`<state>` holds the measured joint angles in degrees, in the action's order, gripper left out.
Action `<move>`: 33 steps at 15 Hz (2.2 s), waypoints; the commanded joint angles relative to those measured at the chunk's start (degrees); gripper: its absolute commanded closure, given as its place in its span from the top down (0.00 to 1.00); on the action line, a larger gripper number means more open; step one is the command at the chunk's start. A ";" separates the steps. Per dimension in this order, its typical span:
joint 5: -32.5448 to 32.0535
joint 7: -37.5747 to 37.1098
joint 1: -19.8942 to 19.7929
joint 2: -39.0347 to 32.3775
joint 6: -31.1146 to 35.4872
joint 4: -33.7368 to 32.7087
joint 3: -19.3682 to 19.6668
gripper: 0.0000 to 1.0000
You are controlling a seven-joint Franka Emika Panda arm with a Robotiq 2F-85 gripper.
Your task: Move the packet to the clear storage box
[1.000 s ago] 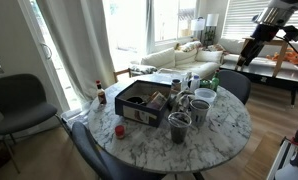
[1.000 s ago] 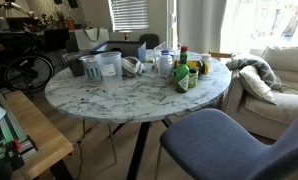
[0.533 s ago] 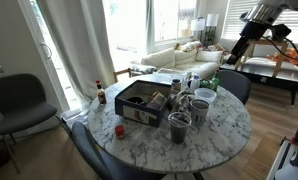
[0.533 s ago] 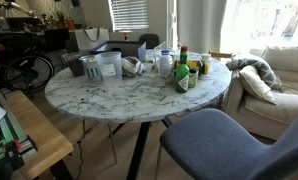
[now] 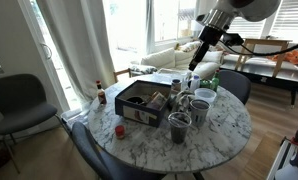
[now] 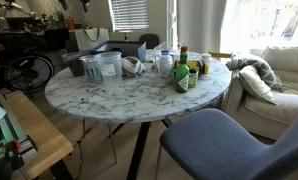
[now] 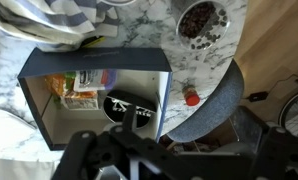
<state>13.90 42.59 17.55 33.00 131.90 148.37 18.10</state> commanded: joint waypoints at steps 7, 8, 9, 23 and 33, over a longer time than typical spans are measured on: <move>8.36 29.10 -5.18 -31.20 -4.58 -23.38 -2.36 1.00; 8.02 30.69 -6.88 -33.54 -5.36 -25.42 -3.73 1.00; 7.16 31.95 -8.60 -36.40 -5.61 -27.50 -5.12 1.00; 5.84 33.12 -18.26 -46.68 -1.38 -34.72 -15.53 1.00; -1.91 26.33 -19.23 -57.51 11.94 -35.83 -19.86 1.00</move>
<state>15.23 71.18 -0.06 -21.36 141.57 114.05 -0.01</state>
